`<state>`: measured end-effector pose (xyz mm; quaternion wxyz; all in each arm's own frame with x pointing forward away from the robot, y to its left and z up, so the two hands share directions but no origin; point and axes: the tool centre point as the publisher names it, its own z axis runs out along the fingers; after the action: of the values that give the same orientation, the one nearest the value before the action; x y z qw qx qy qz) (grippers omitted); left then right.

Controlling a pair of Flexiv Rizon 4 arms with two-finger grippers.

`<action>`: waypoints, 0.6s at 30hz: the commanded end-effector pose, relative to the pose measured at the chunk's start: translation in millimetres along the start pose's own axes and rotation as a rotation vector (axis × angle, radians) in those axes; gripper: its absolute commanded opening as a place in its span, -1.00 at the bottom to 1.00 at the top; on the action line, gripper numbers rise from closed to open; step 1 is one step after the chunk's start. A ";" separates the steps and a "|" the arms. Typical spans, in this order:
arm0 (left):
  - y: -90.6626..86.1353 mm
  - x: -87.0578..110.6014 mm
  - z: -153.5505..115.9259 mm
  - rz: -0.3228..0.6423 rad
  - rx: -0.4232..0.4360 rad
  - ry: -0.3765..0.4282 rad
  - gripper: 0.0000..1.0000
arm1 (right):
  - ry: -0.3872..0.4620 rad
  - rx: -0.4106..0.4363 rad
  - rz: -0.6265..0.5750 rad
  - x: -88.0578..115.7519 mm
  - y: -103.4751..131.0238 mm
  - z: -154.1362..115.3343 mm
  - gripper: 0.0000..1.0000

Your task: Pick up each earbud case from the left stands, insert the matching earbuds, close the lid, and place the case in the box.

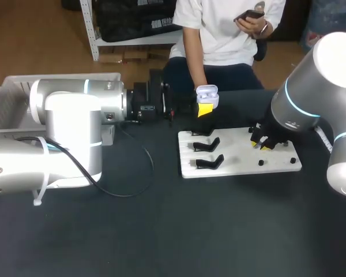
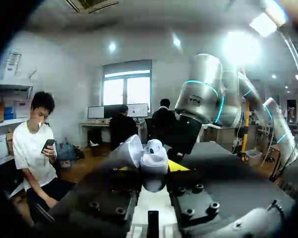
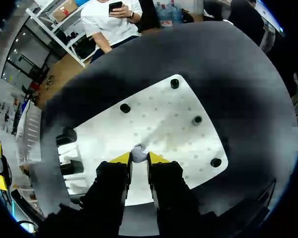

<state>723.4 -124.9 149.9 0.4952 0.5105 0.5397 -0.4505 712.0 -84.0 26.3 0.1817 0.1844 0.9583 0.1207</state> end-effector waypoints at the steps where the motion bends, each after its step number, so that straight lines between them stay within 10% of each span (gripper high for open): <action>1: -1.3 1.6 -0.2 0.005 -0.006 -0.008 -1.00 | 0.004 0.002 -0.002 -1.2 1.7 2.7 -1.00; 18: -1.3 1.6 -0.2 0.005 -0.006 -0.008 -1.00 | 0.087 -0.089 -0.246 -0.4 1.3 -67.6 -1.00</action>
<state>723.4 -124.9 149.9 0.4952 0.5105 0.5397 -0.4505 696.2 -82.2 66.5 0.1929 0.0744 0.9692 0.1340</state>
